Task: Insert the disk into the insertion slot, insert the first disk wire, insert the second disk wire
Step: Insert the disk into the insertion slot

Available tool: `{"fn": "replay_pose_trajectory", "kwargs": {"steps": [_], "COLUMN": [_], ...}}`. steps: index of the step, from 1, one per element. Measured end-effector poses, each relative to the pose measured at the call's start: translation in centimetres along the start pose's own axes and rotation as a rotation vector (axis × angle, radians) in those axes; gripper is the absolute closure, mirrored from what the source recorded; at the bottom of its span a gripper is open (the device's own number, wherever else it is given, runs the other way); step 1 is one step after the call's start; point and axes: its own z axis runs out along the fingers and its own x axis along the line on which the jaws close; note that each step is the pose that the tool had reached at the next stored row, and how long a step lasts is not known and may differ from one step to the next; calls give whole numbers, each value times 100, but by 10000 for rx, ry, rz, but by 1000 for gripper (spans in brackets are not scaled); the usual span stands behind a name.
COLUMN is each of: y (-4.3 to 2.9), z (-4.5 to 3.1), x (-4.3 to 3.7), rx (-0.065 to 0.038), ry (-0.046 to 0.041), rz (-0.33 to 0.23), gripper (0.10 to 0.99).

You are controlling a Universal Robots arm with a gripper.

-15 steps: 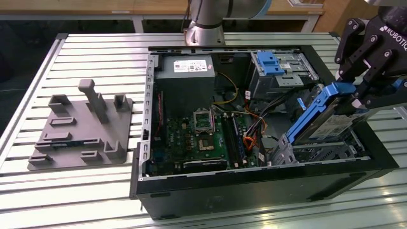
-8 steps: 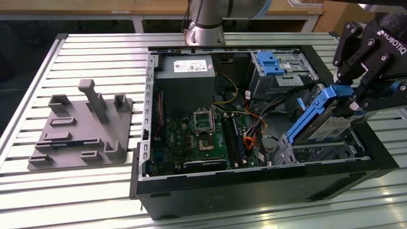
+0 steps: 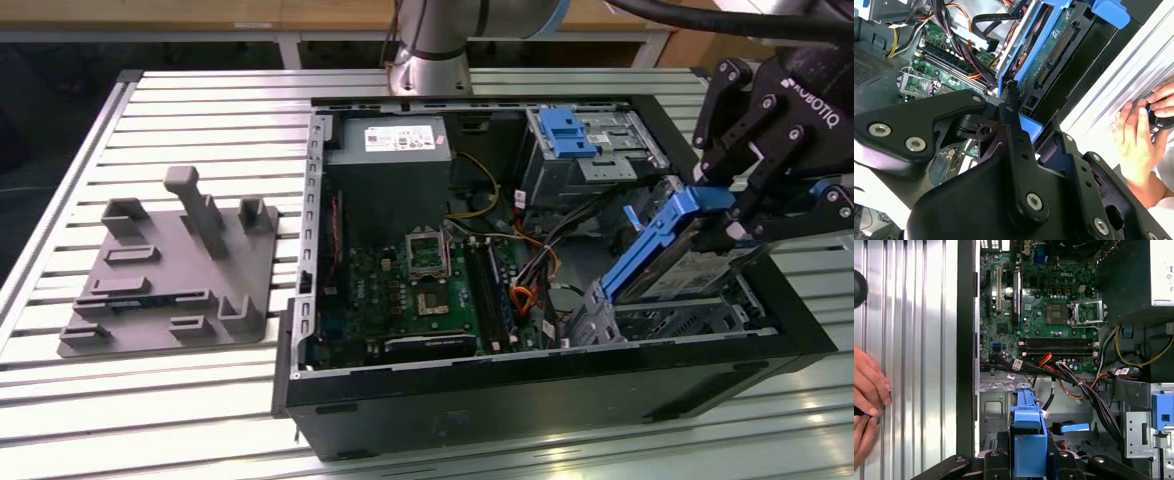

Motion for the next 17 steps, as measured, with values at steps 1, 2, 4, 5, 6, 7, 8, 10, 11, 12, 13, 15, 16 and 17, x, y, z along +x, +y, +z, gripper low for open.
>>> {"fn": "replay_pose_trajectory", "kwargs": {"steps": [1, 2, 4, 5, 6, 7, 8, 10, 11, 12, 13, 15, 16, 17], "y": [0, -1, -2, -3, -3, -4, -5, -6, -7, -7, -8, -8, -8, -8], "z": [13, 25, 51, 67, 82, 99, 115, 148, 165, 182, 192, 196, 195, 196], "x": [1, 1, 3, 3, 4, 5, 6, 8, 9, 9, 10, 10, 10, 10], "rx": [0, 0, 0, 0, 0, 0, 1, 0, 0, 0, 0, 1, 0, 1], "ry": [0, 0, 0, 0, 0, 0, 0, 0, 0, 0, 1, 2, 5, 3], "rz": [0, 0, 0, 0, 0, 0, 0, 0, 0, 0, 0, 0, 0, 0], "gripper": [722, 722, 722, 722, 722, 722, 722, 722, 722, 722, 722, 722, 714, 655]}}
